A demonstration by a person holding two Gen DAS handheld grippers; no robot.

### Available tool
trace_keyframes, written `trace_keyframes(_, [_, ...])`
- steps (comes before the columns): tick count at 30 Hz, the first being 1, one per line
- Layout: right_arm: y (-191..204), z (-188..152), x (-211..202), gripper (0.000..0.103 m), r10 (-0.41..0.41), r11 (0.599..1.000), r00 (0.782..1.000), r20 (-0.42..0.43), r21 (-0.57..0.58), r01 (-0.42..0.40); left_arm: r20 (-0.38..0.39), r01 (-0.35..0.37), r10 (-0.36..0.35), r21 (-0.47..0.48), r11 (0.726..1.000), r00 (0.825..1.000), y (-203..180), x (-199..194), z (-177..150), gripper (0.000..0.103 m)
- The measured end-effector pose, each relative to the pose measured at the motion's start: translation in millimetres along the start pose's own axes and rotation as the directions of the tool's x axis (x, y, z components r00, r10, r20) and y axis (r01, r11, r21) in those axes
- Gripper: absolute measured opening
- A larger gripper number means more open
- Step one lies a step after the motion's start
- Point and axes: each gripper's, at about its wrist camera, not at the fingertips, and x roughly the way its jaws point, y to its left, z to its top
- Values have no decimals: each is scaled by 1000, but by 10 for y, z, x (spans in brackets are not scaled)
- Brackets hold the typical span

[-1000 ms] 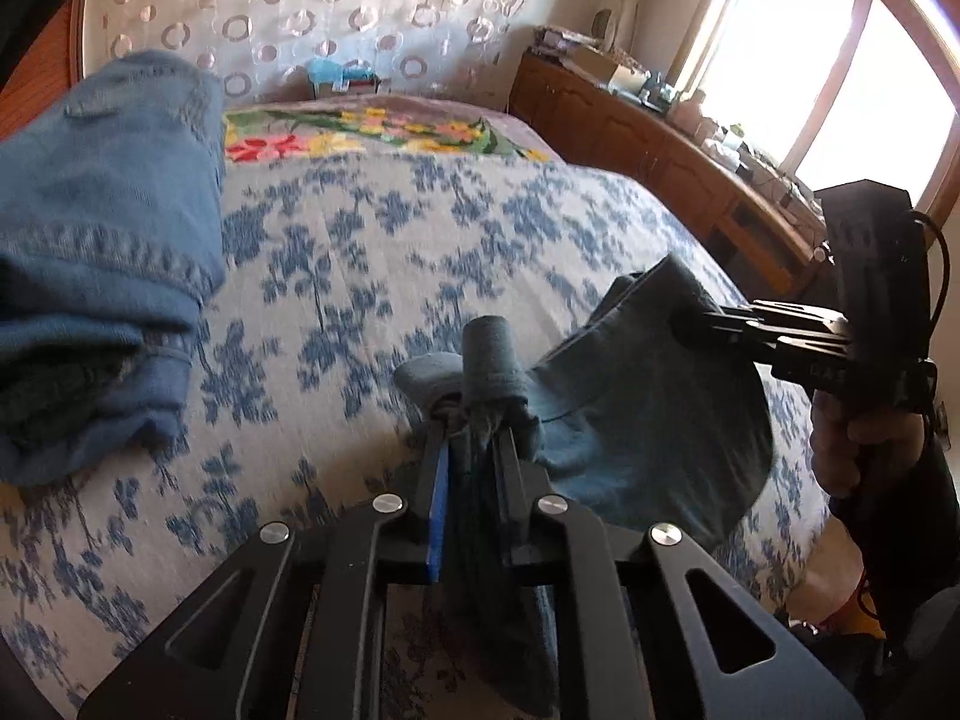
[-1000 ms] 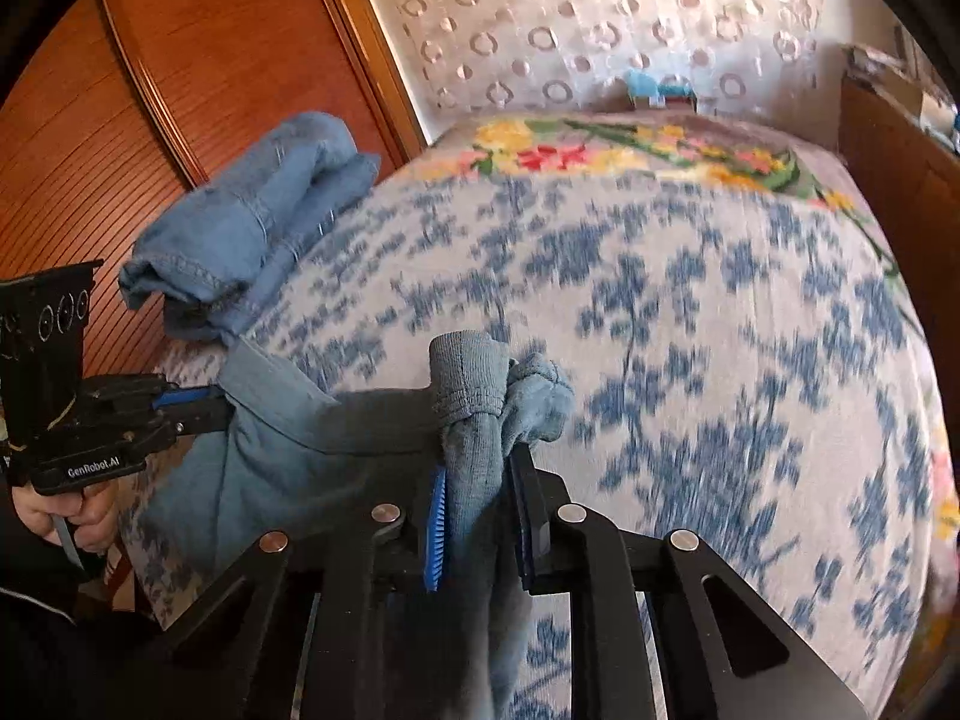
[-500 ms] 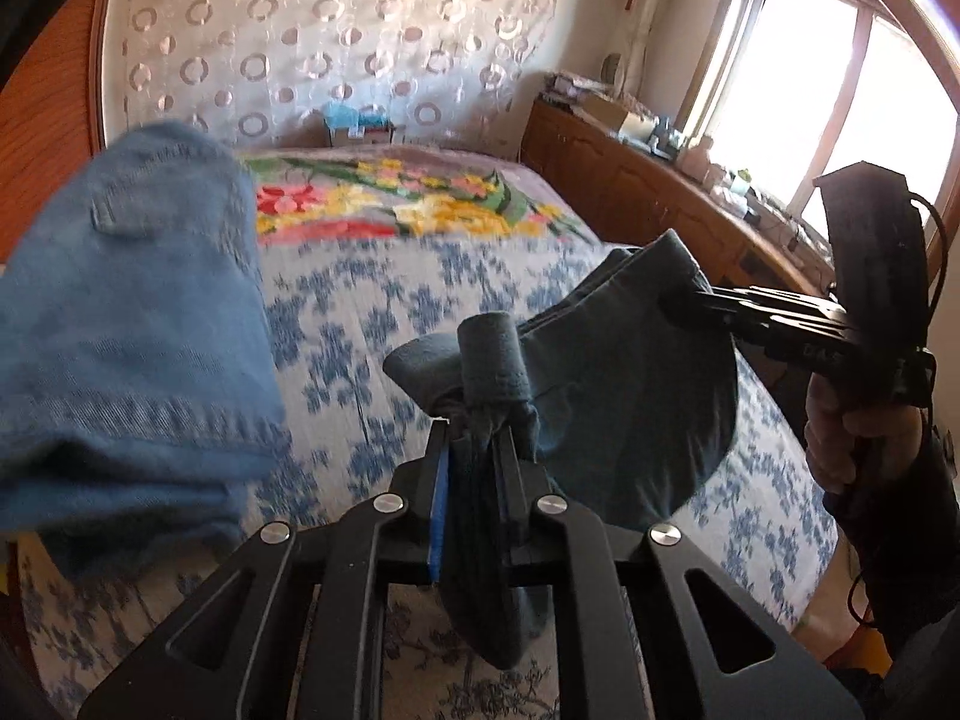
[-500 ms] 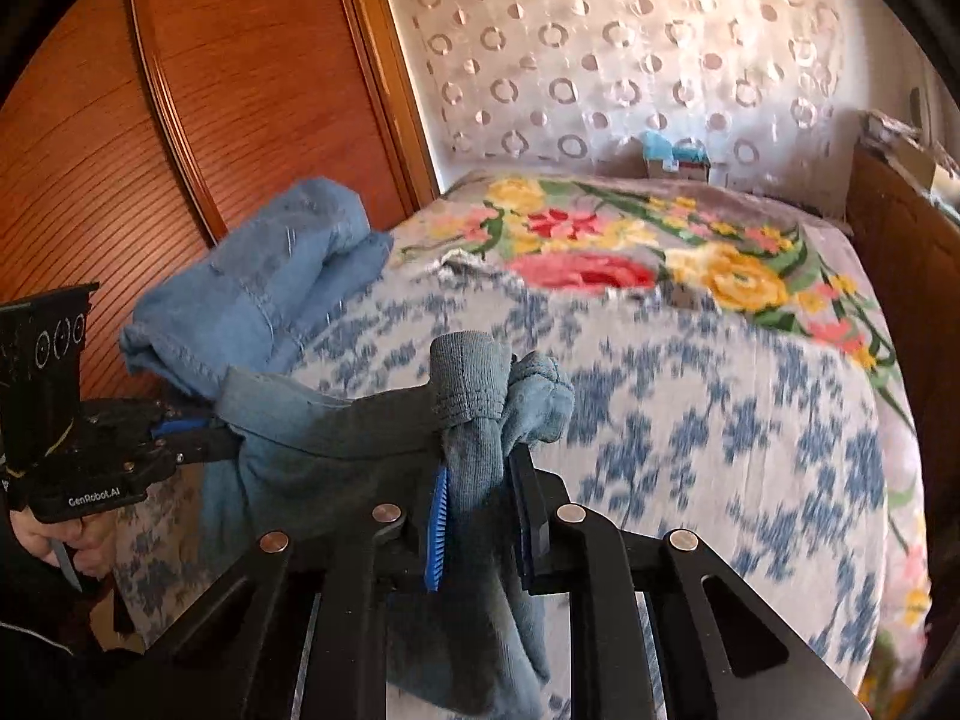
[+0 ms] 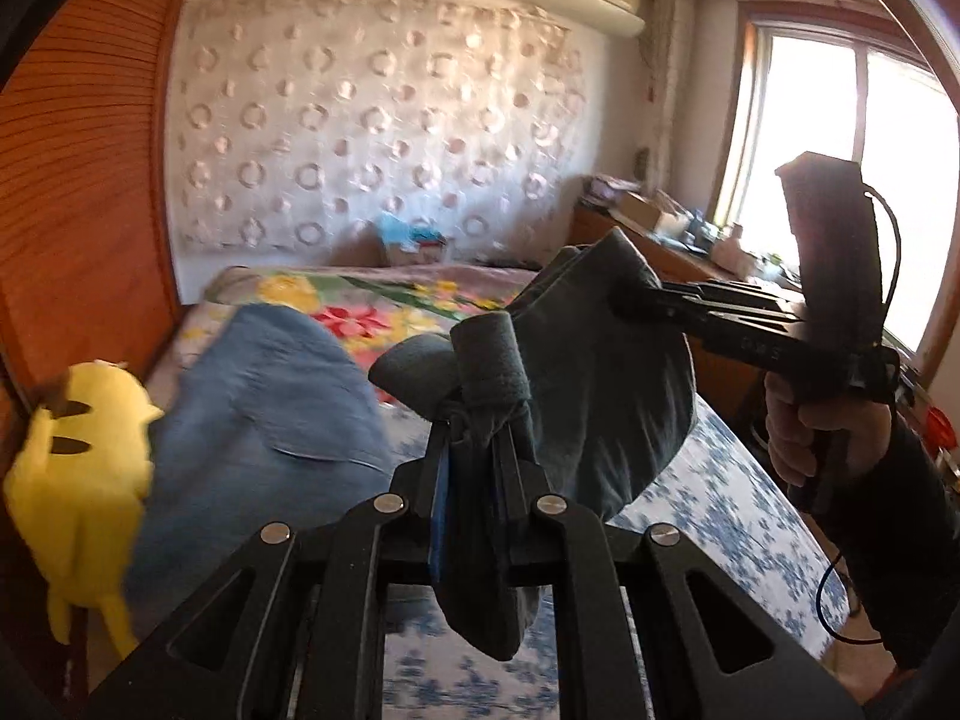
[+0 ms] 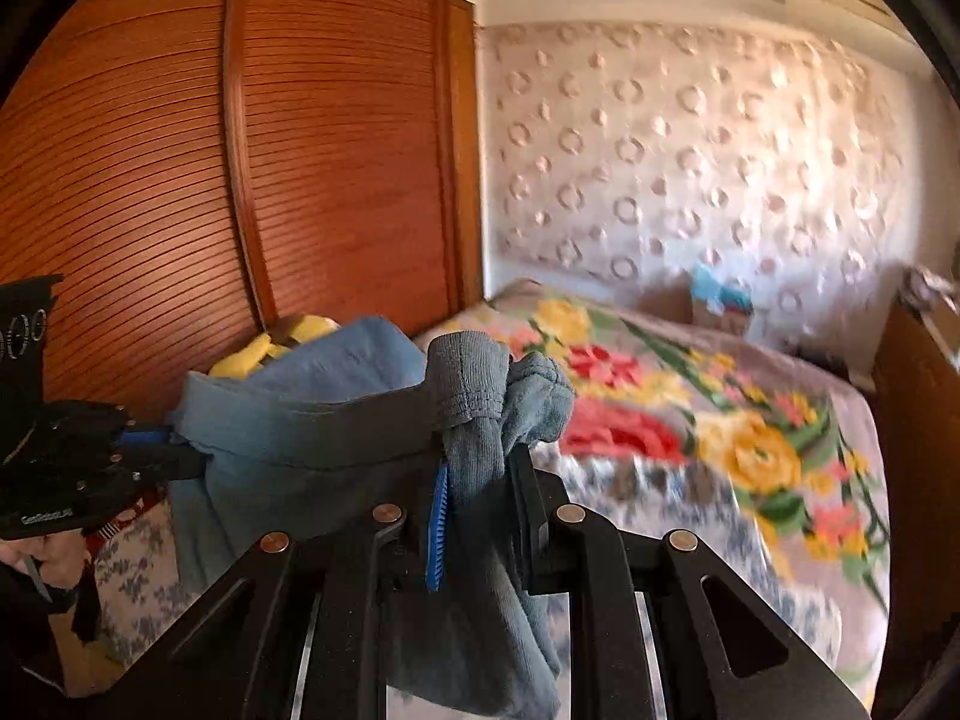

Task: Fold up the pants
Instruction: 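Lift the folded shorts with both grippers and carry them onto the jeans stack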

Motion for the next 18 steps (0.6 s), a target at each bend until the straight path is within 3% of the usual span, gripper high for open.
trace_keyframes(7, [105,311,623,18,57,995,998,17,-89,-55,50,-86,88,-46,995,995,343,-195,37,13])
trace_keyframes(18, [235,625,1599,18,121,965,990,-74,-225,-135,10,-154,157,-145,977,988,812,-116,-228,13])
